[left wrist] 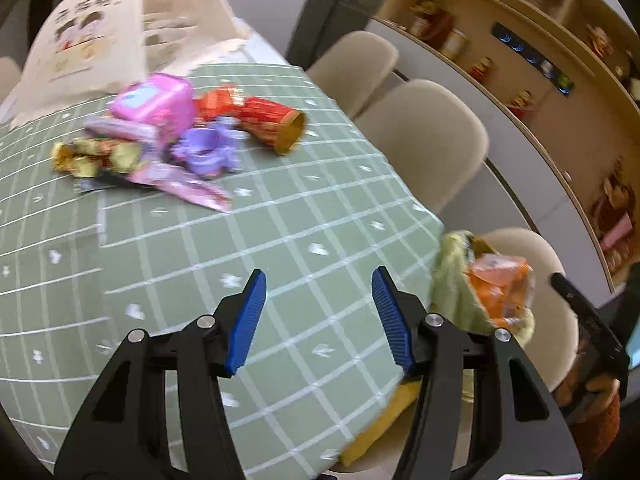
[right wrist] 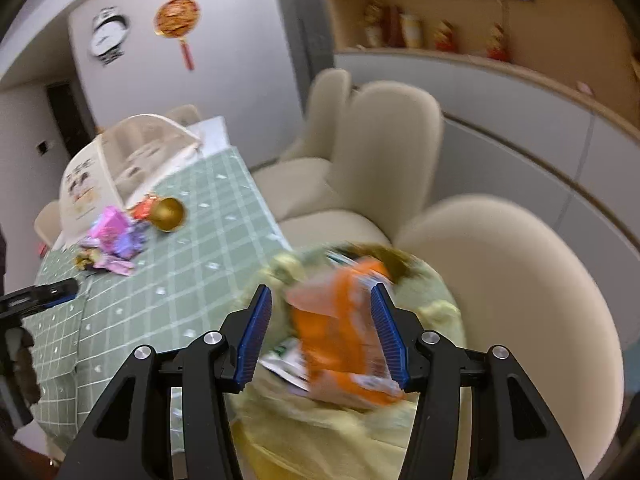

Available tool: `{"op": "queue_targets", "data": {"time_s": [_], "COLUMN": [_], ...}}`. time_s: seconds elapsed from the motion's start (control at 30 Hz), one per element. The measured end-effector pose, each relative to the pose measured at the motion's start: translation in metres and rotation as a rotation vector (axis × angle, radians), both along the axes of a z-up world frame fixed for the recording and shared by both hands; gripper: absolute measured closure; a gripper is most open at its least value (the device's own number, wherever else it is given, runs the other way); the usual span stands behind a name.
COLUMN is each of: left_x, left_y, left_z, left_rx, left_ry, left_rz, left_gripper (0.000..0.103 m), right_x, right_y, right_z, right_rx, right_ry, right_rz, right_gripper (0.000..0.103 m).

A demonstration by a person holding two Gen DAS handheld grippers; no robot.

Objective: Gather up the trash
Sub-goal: 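Move both open tools back toward the remaining trash on the table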

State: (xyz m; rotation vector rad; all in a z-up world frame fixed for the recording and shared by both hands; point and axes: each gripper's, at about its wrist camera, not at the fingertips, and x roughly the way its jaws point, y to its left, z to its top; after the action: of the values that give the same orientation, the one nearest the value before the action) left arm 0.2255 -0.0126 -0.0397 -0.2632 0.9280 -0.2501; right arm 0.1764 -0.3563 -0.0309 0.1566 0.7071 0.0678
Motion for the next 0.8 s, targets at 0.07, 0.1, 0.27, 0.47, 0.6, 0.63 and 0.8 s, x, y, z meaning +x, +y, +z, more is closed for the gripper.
{"op": "queue_targets", "data": {"time_s": [0.07, 0.1, 0.27, 0.47, 0.6, 0.63, 0.8], "left_x": [0.003, 0.004, 0.013, 0.021, 0.035, 0.041, 0.085], "left_y": [0.019, 0.031, 0.090, 0.154, 0.180, 0.184, 0.200], "left_z": [-0.002, -0.002, 0.007, 0.005, 0.001, 0.001, -0.004], "left_rx": [0.001, 0.000, 0.032, 0.027, 0.014, 0.017, 0.027], "left_ry": [0.004, 0.006, -0.027, -0.041, -0.053, -0.059, -0.073], "left_rz": [0.031, 0.047, 0.114, 0.176, 0.154, 0.144, 0.100], "left_gripper": [0.051, 0.051, 0.051, 0.050, 0.049, 0.049, 0.049], "right_x": [0.009, 0.015, 0.049, 0.082, 0.093, 0.096, 0.110], "right_y": [0.023, 0.035, 0.095, 0.165, 0.197, 0.203, 0.228], "right_z": [0.007, 0.009, 0.008, -0.005, -0.017, -0.020, -0.031], "right_rx": [0.013, 0.015, 0.064, 0.079, 0.035, 0.031, -0.007], "right_ry": [-0.002, -0.001, 0.014, 0.077, 0.123, 0.132, 0.173], "right_rz": [0.063, 0.089, 0.161, 0.239, 0.272, 0.274, 0.256], "right_gripper": [0.054, 0.054, 0.054, 0.054, 0.054, 0.054, 0.054]}}
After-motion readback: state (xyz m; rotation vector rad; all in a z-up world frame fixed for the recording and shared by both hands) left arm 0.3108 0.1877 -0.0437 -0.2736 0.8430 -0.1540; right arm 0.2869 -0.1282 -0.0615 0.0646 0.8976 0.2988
